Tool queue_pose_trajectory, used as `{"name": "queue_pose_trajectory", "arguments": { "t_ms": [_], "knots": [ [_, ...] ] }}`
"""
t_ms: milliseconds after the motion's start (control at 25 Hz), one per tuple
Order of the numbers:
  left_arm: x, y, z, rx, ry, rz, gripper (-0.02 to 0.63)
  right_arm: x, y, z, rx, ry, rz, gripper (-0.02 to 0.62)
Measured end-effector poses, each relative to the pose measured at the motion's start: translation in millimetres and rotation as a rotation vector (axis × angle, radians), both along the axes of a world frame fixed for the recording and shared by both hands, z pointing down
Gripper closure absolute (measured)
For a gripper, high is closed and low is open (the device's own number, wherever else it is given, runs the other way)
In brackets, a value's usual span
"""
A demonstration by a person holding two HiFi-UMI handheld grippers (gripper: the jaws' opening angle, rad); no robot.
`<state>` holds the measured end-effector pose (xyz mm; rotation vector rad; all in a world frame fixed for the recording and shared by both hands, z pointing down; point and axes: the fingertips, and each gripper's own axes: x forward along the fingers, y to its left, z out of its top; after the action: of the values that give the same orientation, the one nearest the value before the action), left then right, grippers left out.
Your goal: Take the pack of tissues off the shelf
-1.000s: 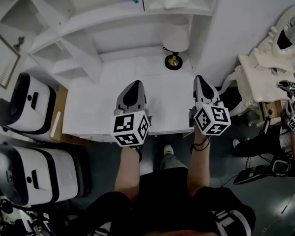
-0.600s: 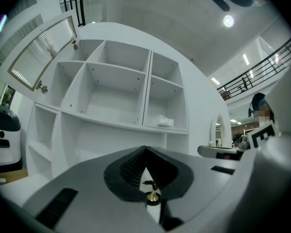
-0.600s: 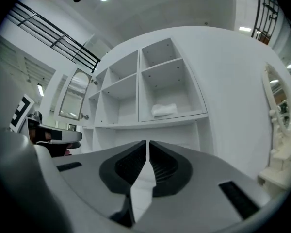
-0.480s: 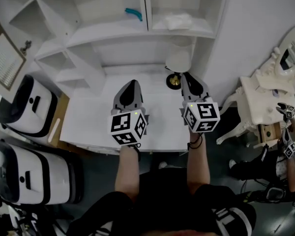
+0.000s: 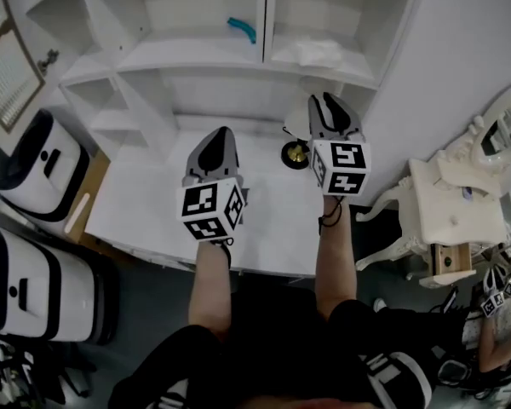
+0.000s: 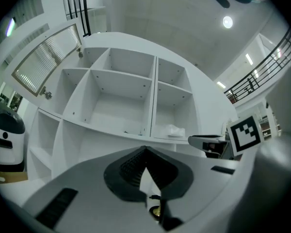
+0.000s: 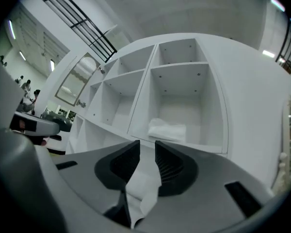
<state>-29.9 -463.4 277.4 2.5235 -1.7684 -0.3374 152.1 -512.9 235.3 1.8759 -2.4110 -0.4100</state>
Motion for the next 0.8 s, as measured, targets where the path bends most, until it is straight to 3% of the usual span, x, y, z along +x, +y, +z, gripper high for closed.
{"name": "queue_pose_trajectory", "arguments": {
  "t_ms": [200,480,800],
  "knots": [
    [-18,-4,-3,0.009,-0.008,-0.053,0.597,-8,-27,-12,0.013,0.089,0.027,0.474],
    [-37,-17,5,-0.005,-0.008,-0.109,0.597,-22,-52,-34,0.092,0.323,0.118,0.44],
    [-31,-38,-5,0.02,-0.017,-0.107,0.597,-21,-78,-67,0.139,0.286,0.138,0.419]
  ]
}}
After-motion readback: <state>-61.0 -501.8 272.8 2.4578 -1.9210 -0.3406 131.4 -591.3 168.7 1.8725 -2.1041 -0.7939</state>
